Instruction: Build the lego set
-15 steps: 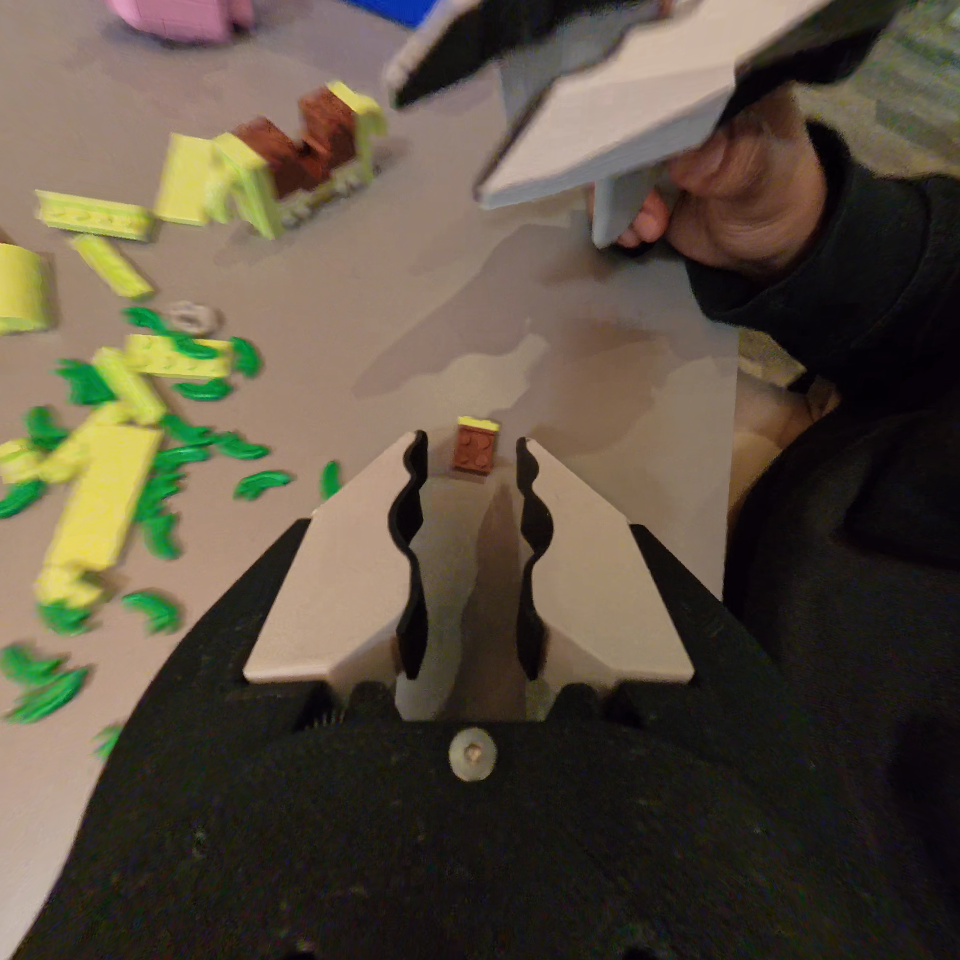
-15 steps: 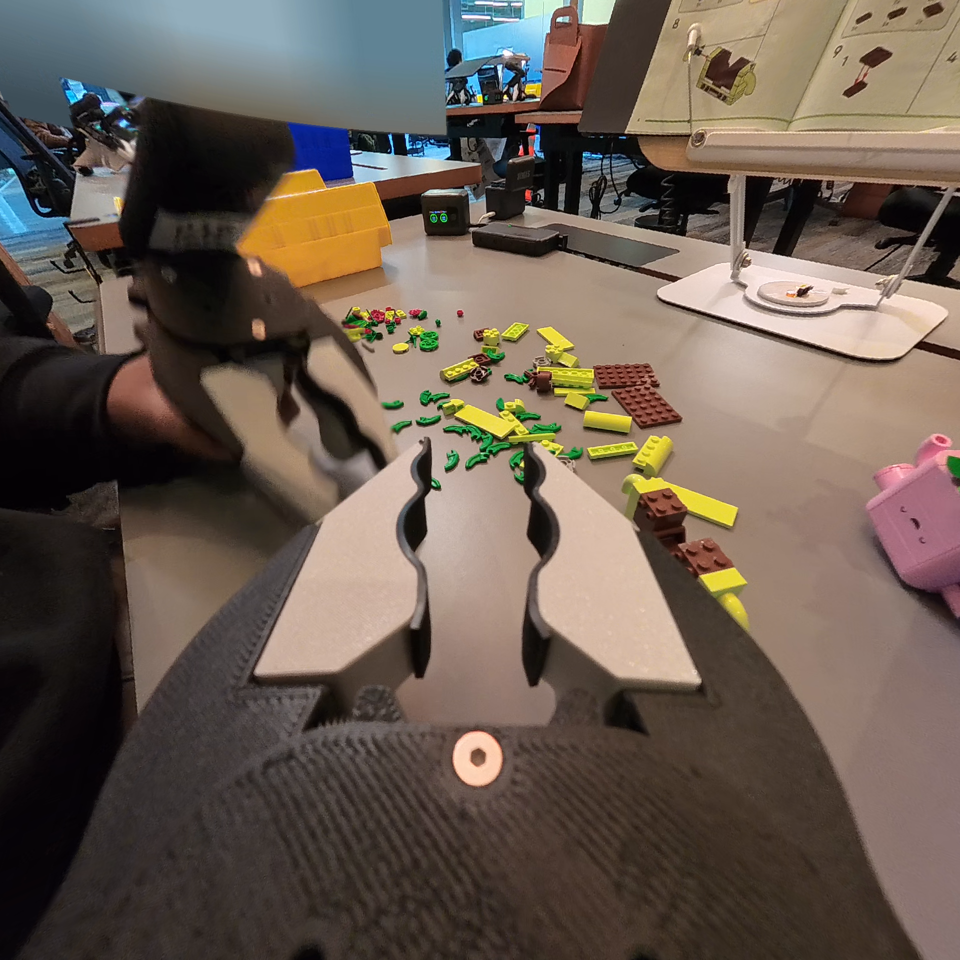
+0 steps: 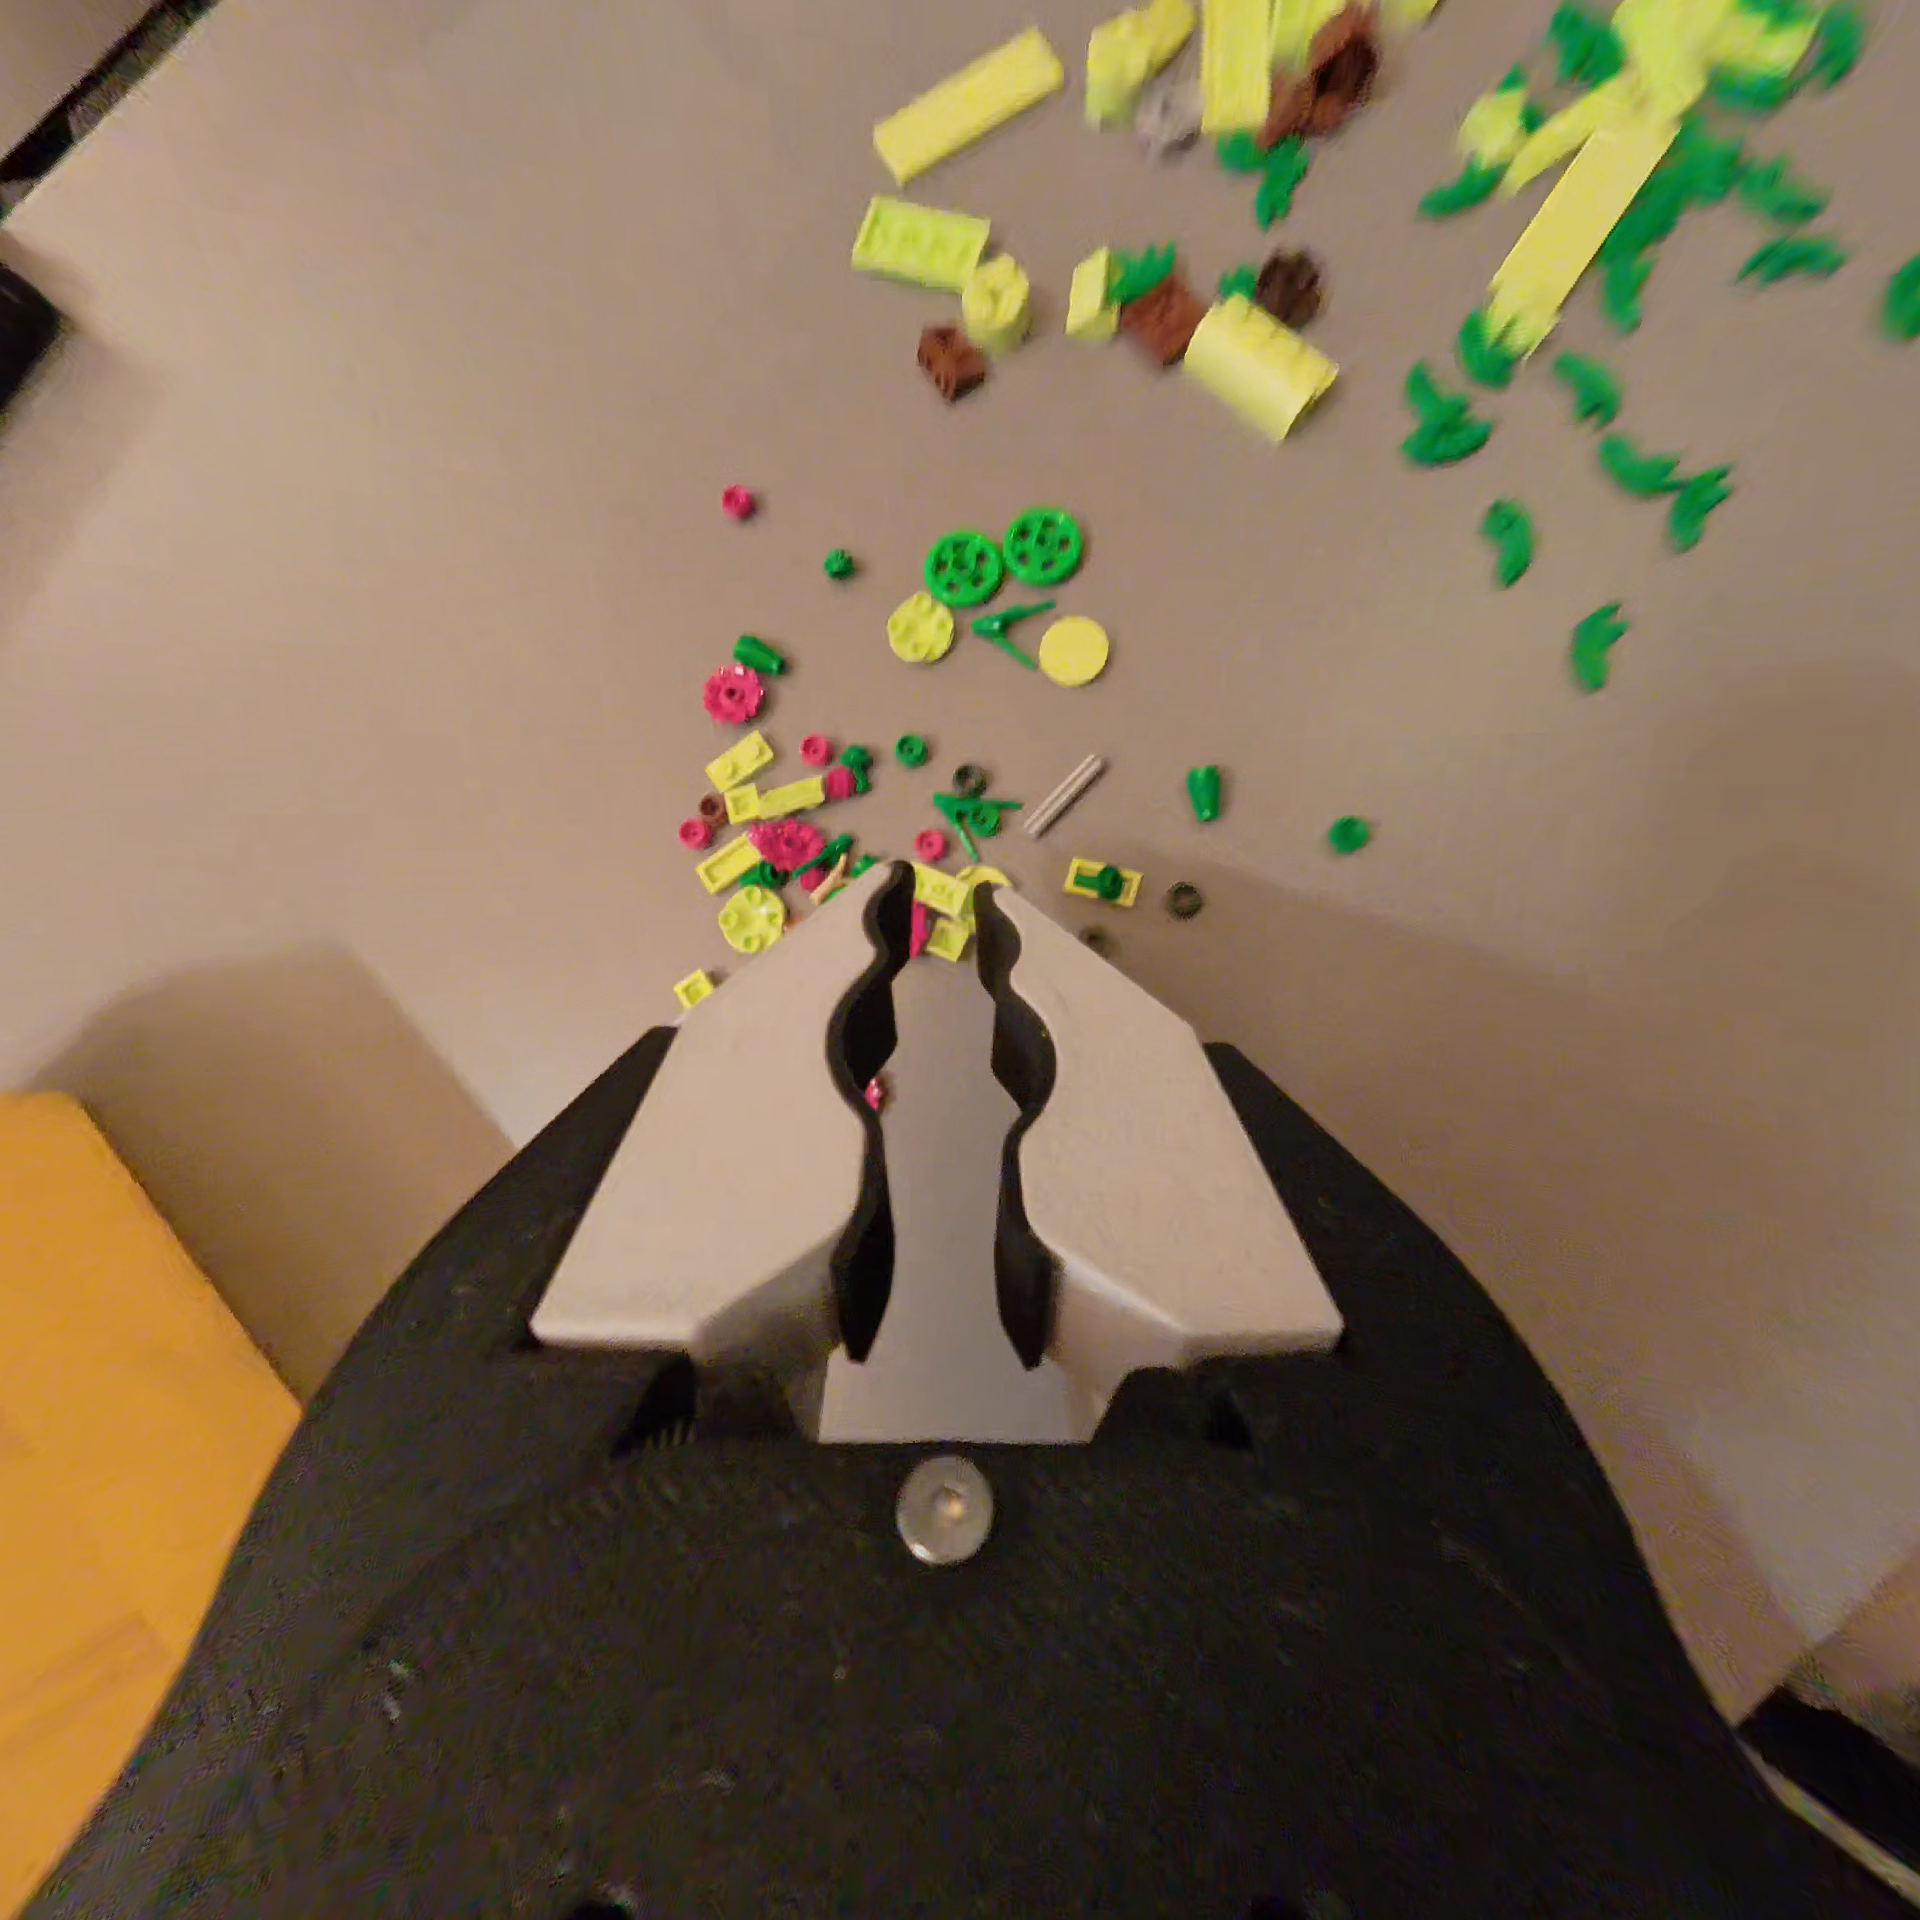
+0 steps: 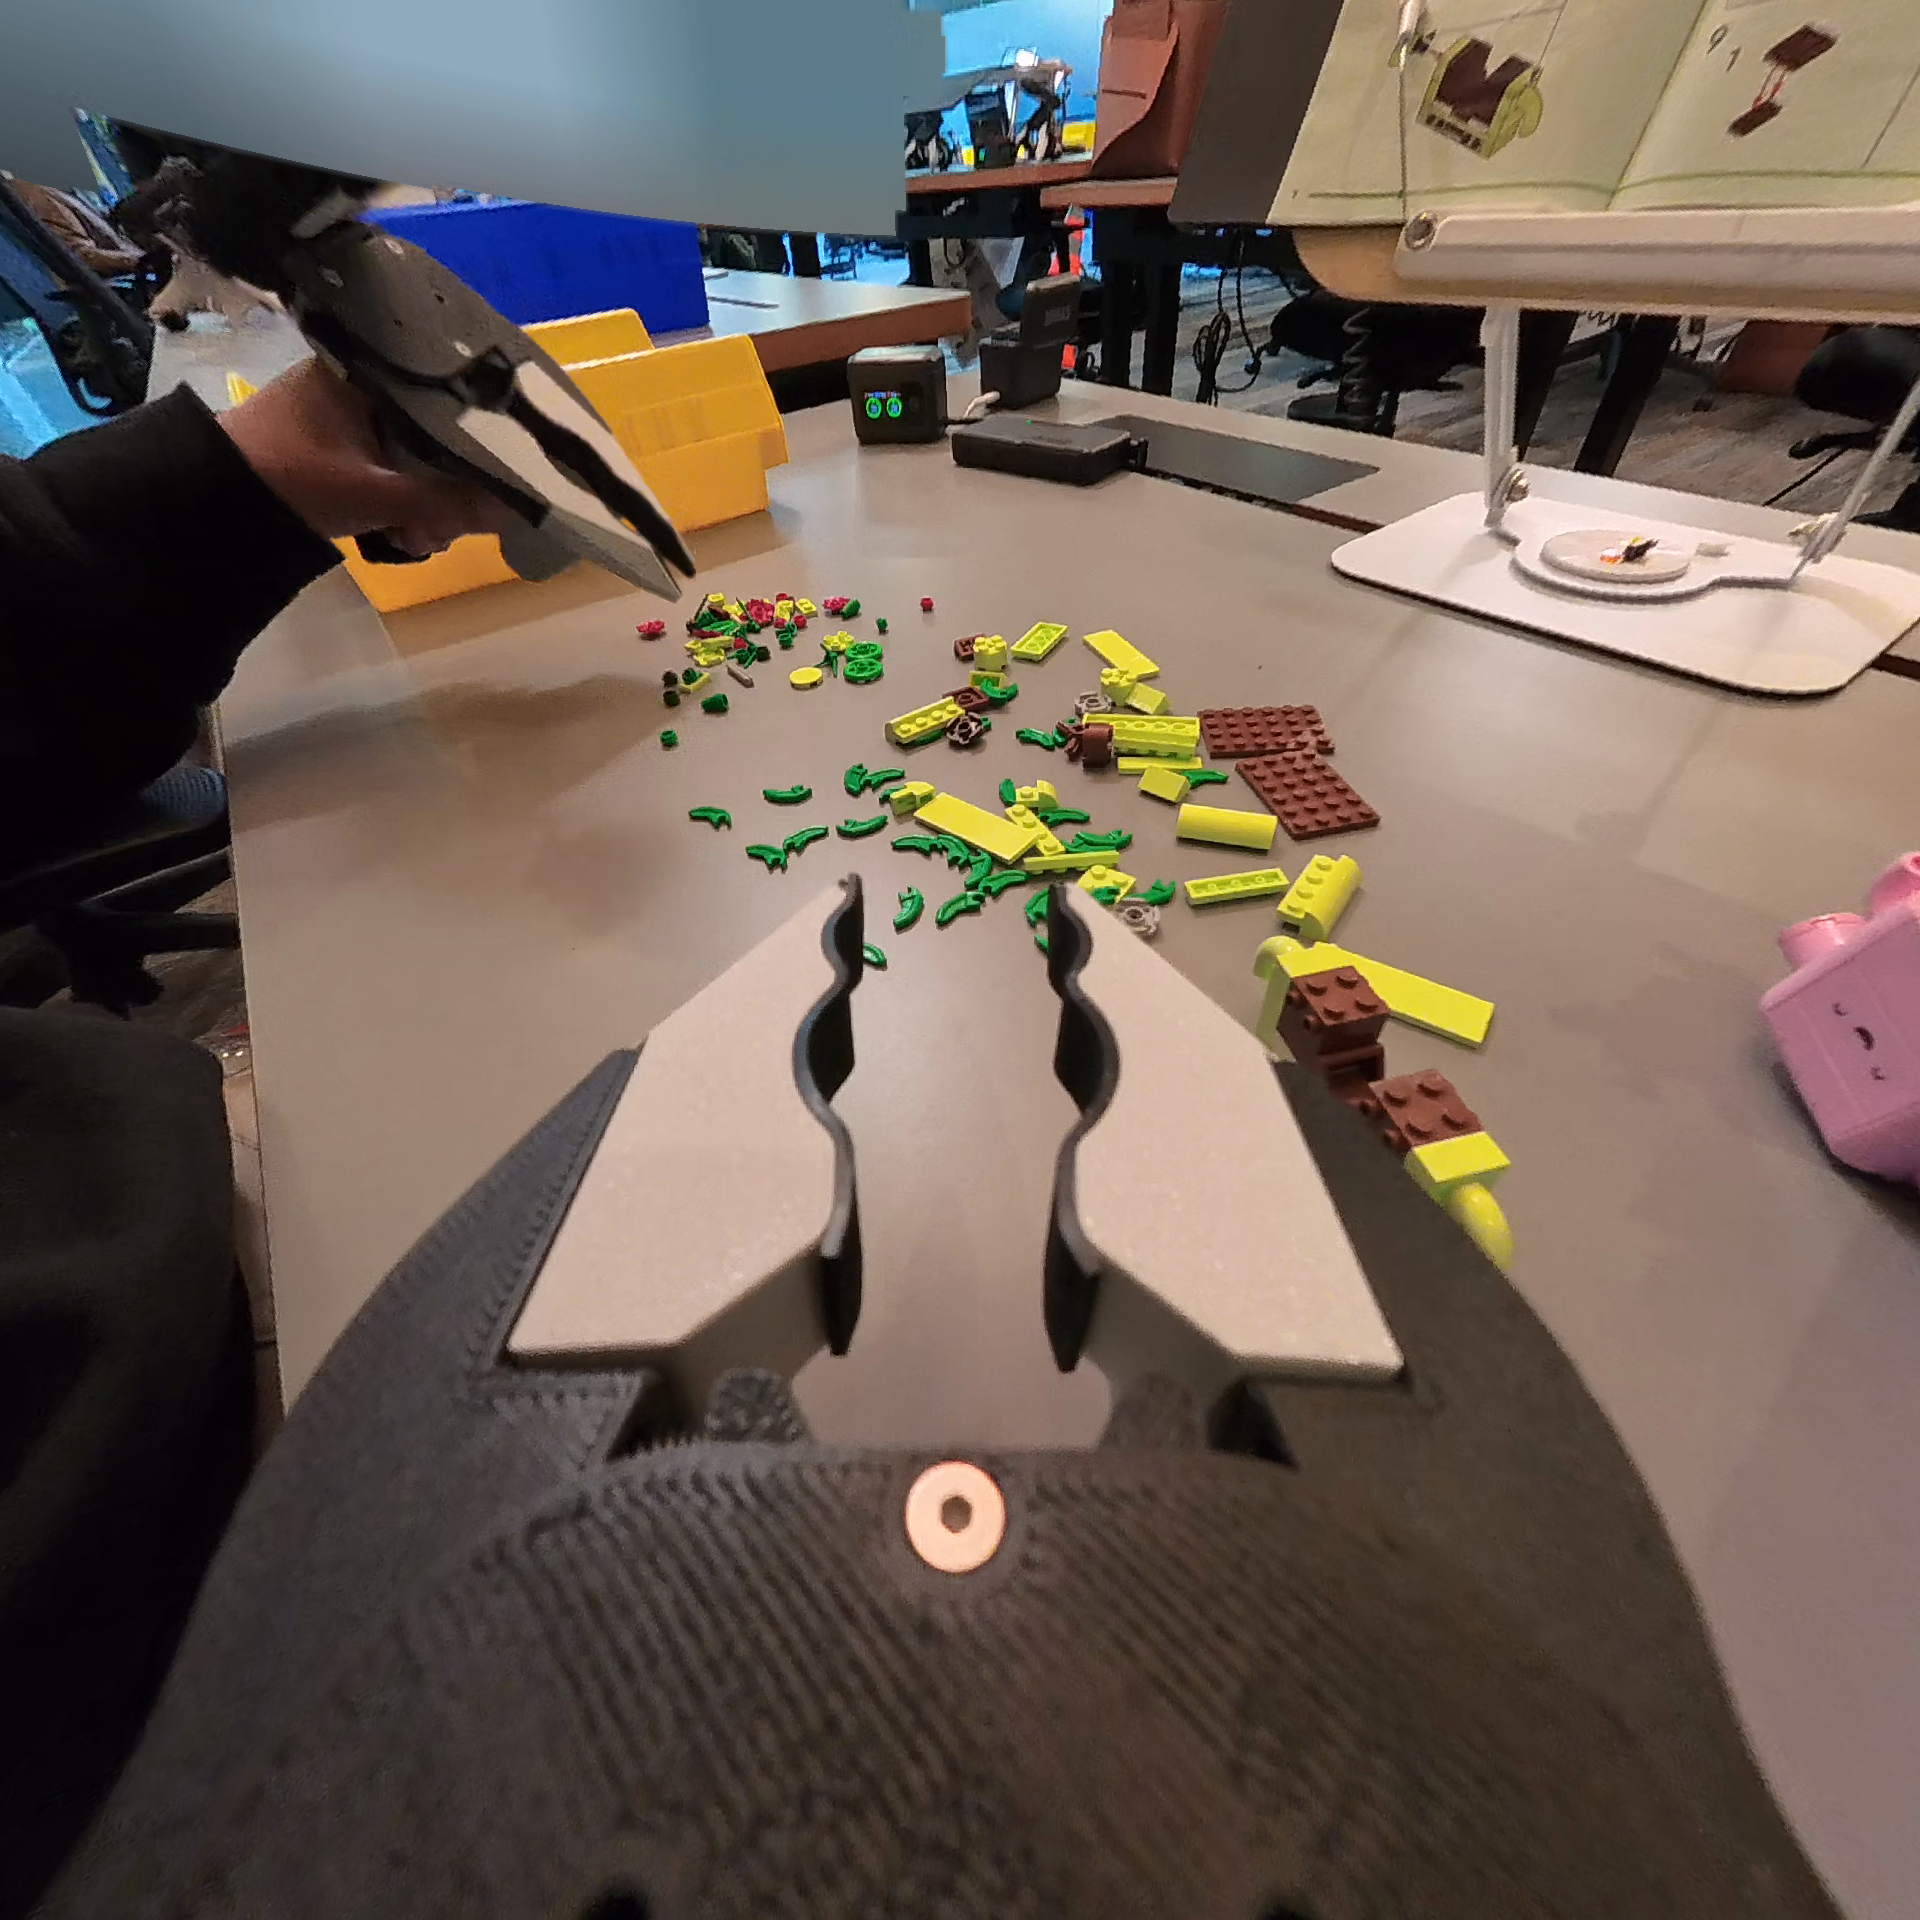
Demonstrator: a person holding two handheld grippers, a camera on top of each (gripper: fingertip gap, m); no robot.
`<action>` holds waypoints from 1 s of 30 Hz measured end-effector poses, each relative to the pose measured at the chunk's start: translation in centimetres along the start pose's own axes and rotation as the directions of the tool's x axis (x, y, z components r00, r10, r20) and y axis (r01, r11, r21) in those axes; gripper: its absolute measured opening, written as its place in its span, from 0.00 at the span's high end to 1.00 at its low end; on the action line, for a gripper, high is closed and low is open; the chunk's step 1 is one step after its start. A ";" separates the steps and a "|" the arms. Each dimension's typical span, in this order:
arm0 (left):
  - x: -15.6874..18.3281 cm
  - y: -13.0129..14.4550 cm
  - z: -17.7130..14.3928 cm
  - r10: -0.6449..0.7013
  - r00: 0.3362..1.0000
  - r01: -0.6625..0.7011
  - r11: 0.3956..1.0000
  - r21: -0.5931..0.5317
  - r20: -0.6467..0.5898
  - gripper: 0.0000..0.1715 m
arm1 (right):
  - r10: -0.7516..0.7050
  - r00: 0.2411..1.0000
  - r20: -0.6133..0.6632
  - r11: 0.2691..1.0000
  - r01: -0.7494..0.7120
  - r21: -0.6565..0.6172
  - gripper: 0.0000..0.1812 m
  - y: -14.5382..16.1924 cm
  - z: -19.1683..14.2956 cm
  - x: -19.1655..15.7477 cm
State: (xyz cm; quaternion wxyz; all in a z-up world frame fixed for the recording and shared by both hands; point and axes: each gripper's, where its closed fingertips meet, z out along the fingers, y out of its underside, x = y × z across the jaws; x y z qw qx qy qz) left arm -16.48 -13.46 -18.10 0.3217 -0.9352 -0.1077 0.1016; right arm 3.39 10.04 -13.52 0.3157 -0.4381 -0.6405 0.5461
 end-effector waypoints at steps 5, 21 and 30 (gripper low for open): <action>0.9 0.6 1.6 -0.007 0.999 0.005 0.999 -0.031 -0.047 0.89 | 0.002 1.000 0.014 1.000 -0.002 -0.031 0.81 0.4 0.4 -0.2; -0.2 1.6 2.4 -0.122 0.991 0.120 0.992 -0.042 -0.058 1.00 | -0.005 1.000 0.022 1.000 0.005 -0.012 0.84 -0.2 0.3 -0.7; 2.0 -4.8 -0.4 -0.219 0.929 0.306 0.909 0.284 -0.300 1.00 | -0.003 1.000 0.014 1.000 0.003 -0.017 0.84 -0.2 0.1 -0.7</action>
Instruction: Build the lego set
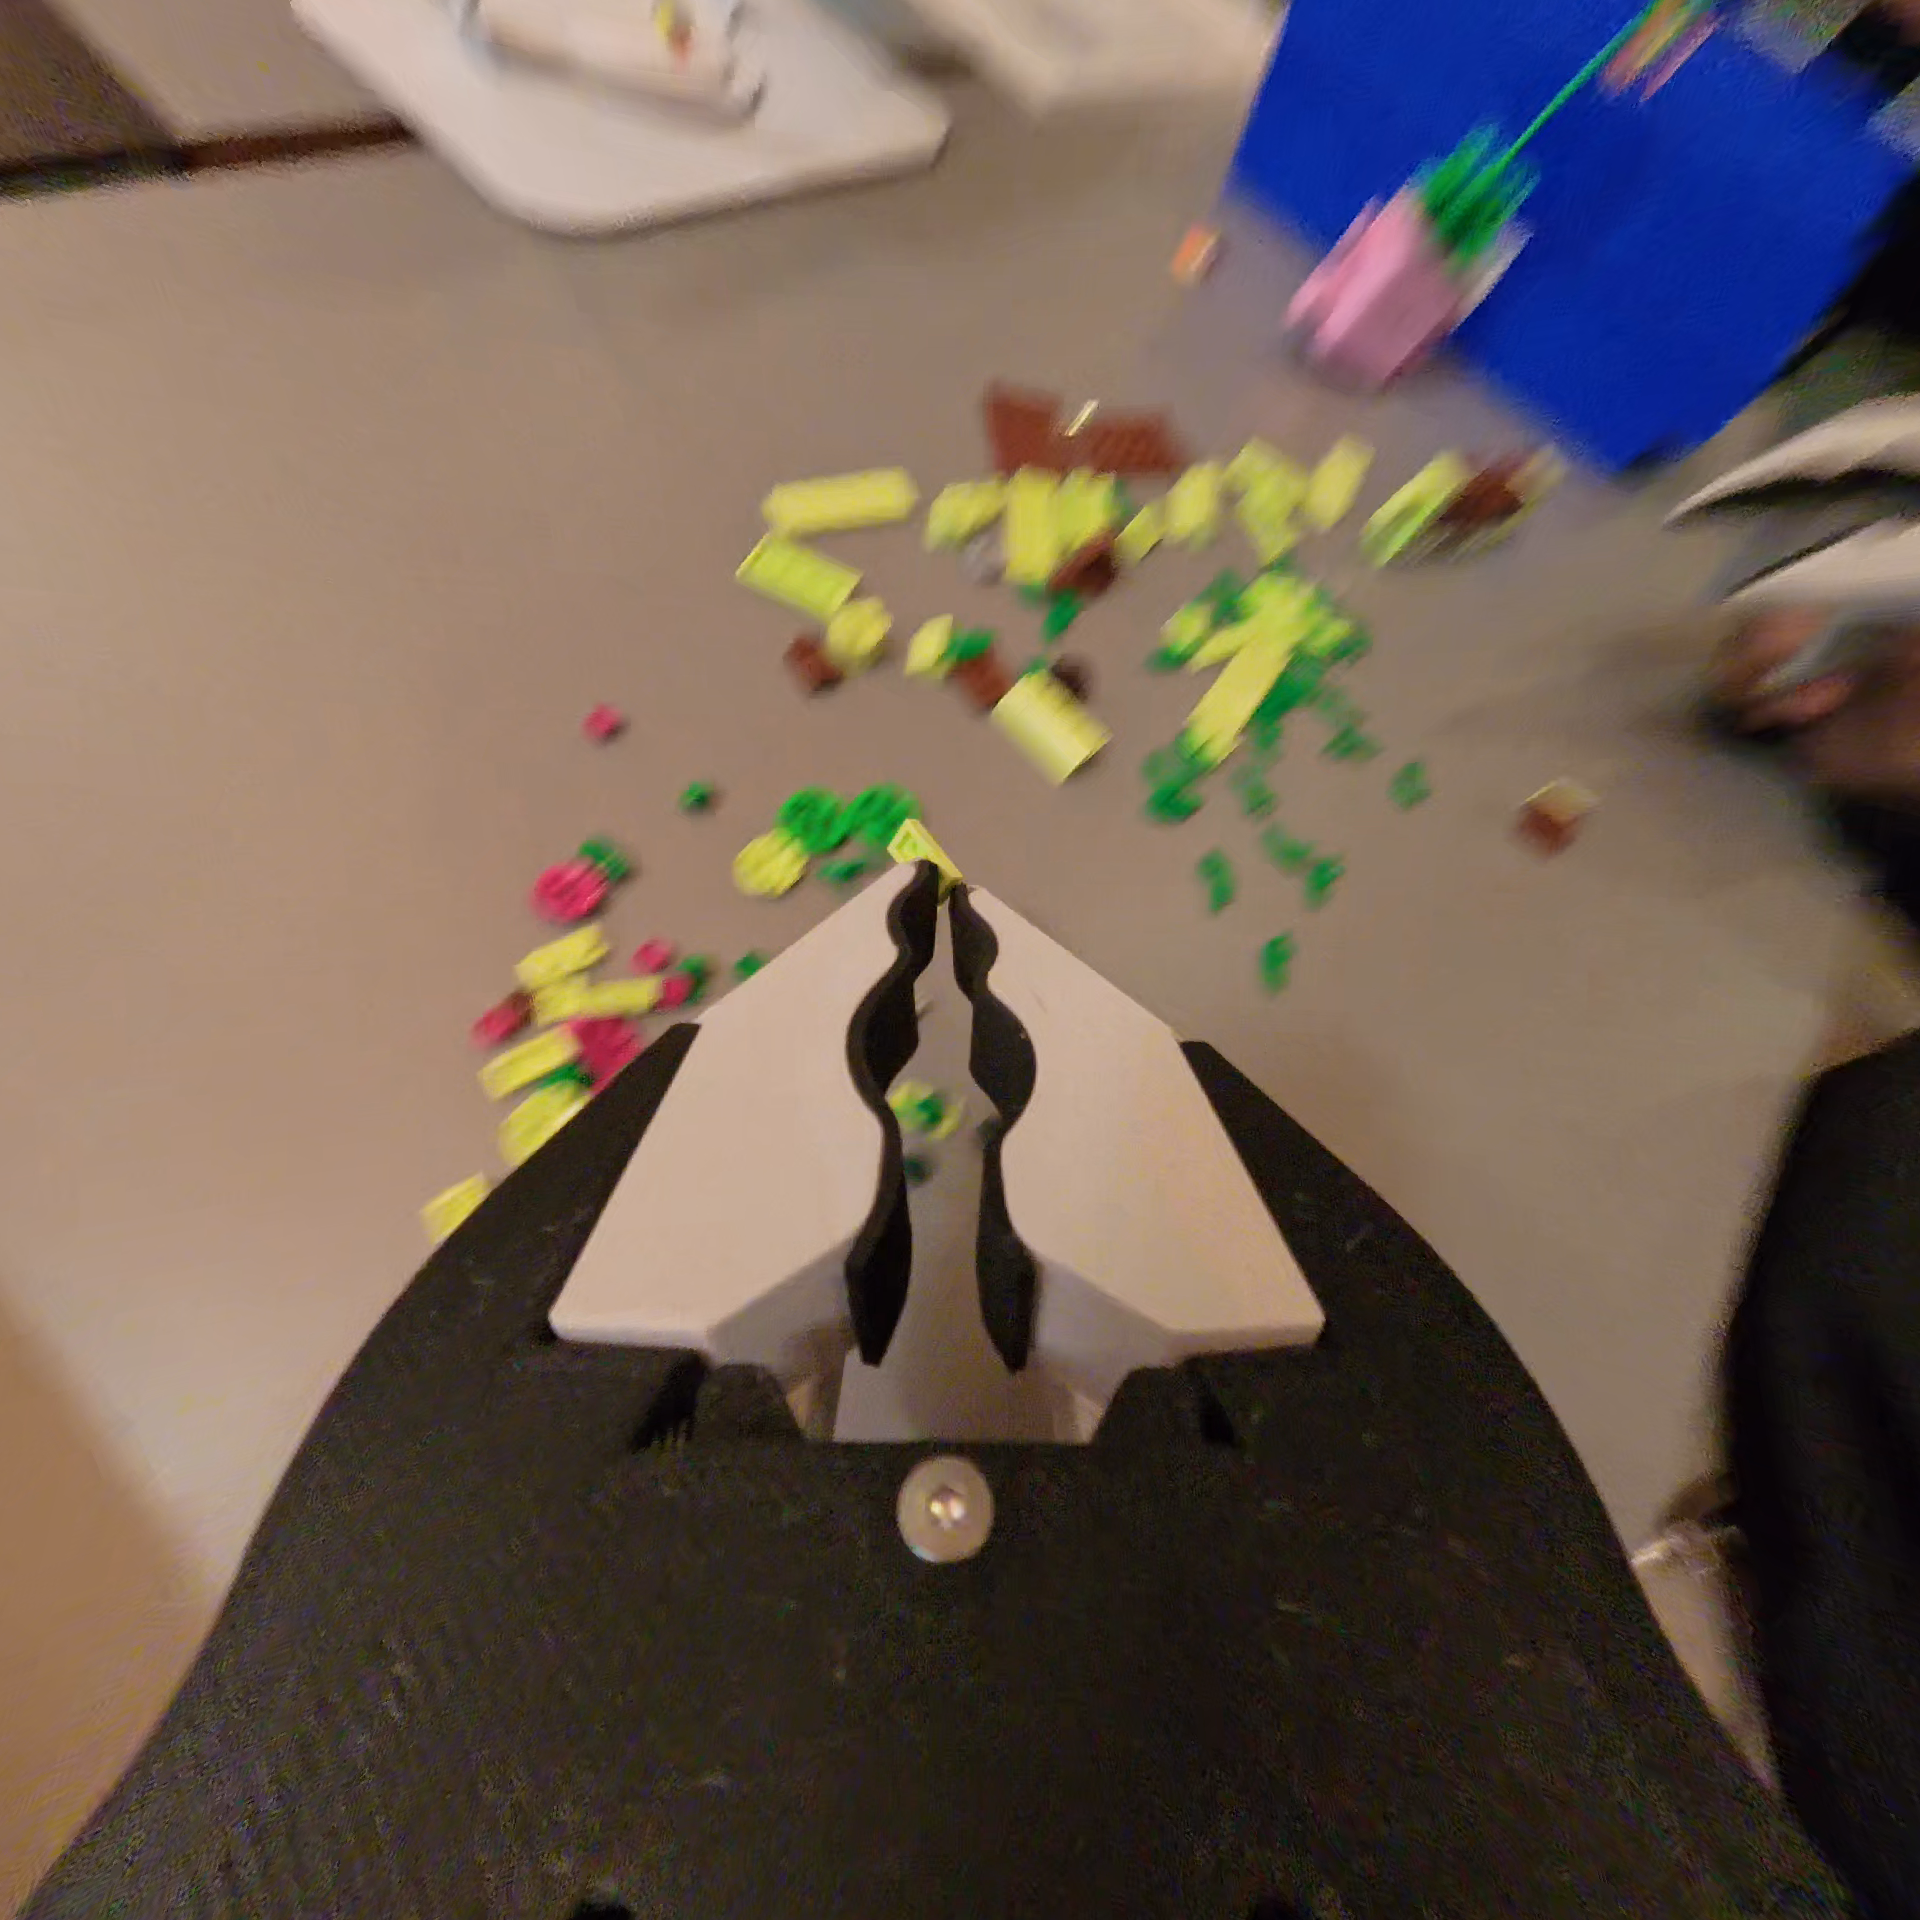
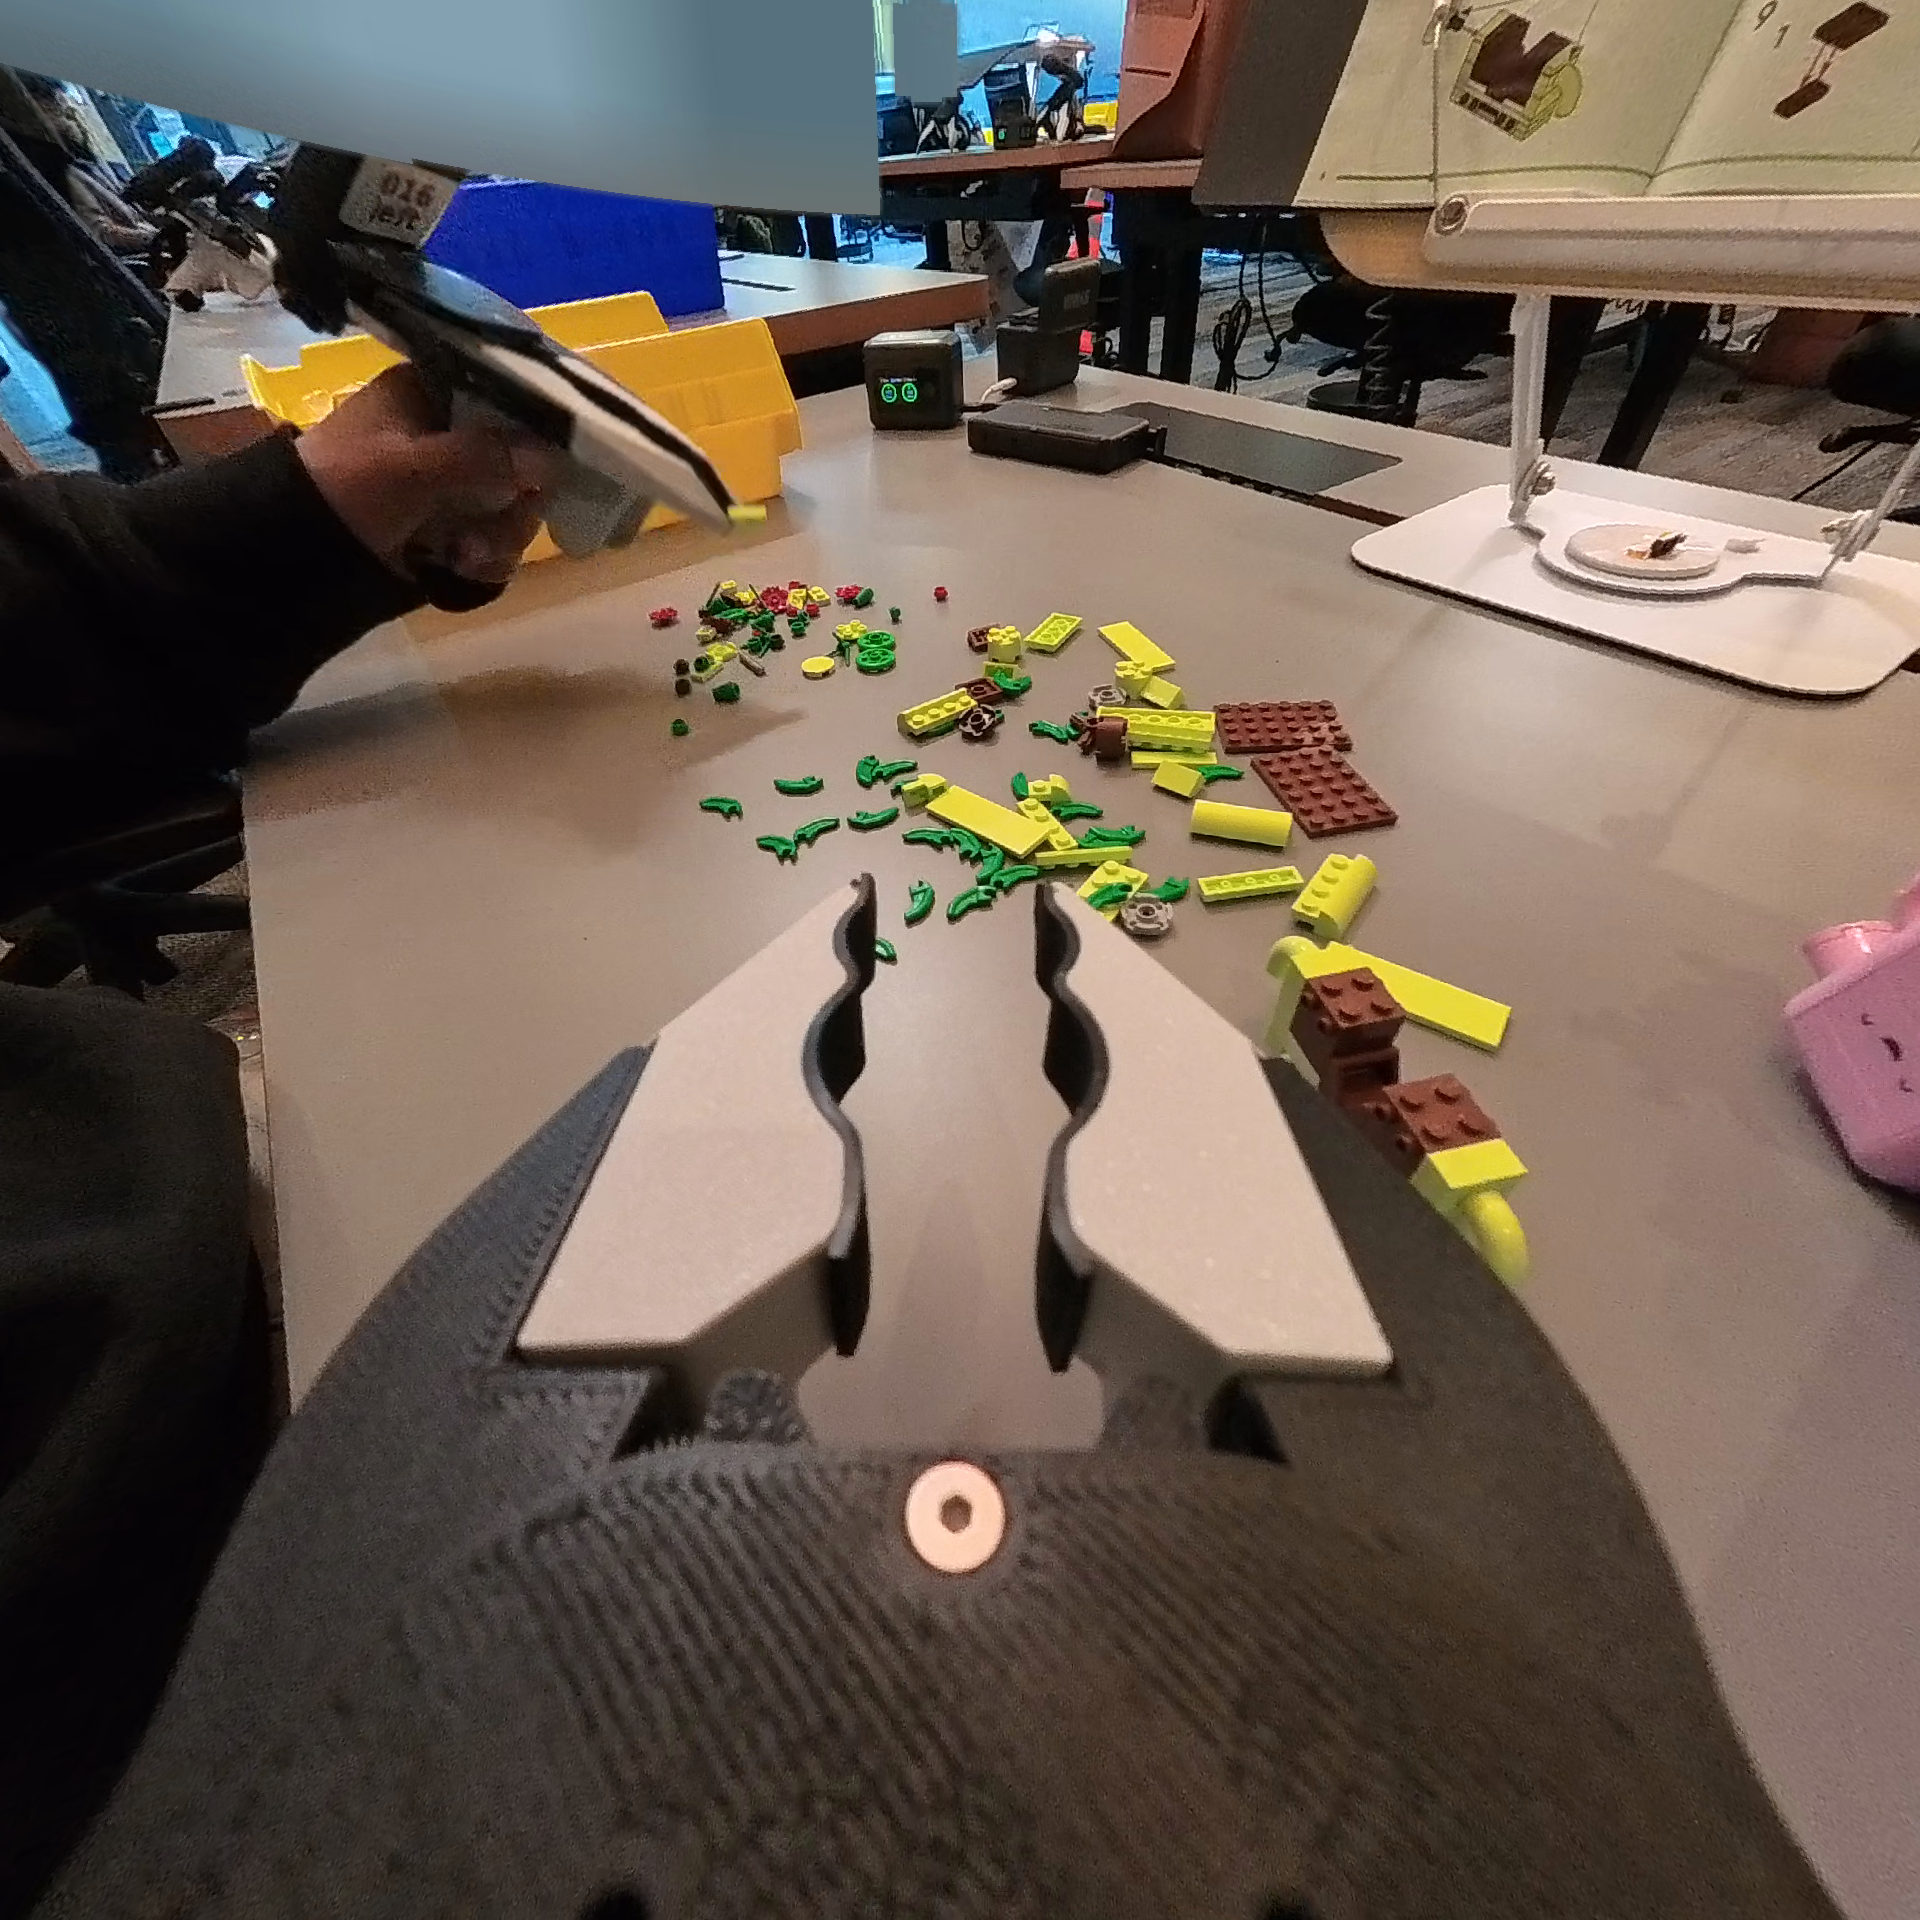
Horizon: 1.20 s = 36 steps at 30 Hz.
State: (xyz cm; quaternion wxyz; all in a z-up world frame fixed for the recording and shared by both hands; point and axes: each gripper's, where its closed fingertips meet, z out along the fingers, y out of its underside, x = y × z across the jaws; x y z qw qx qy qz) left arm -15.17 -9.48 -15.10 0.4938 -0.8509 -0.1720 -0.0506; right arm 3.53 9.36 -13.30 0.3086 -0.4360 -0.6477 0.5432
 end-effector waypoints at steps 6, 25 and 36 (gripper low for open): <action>6.6 -4.4 1.0 -0.128 0.928 0.208 0.957 0.202 -0.350 1.00 | -0.087 0.995 -0.051 0.996 0.085 -0.040 0.85 0.7 0.4 -0.3; 4.0 3.9 5.2 0.058 0.997 -0.068 0.969 -0.239 -0.049 1.00 | -0.364 0.930 -0.059 0.915 0.344 -0.213 0.89 3.1 2.2 -1.9; -5.3 2.3 -0.8 0.019 0.952 0.016 0.994 -0.113 0.305 0.92 | -0.251 0.966 -0.058 0.964 0.245 -0.100 0.90 1.3 1.1 -1.4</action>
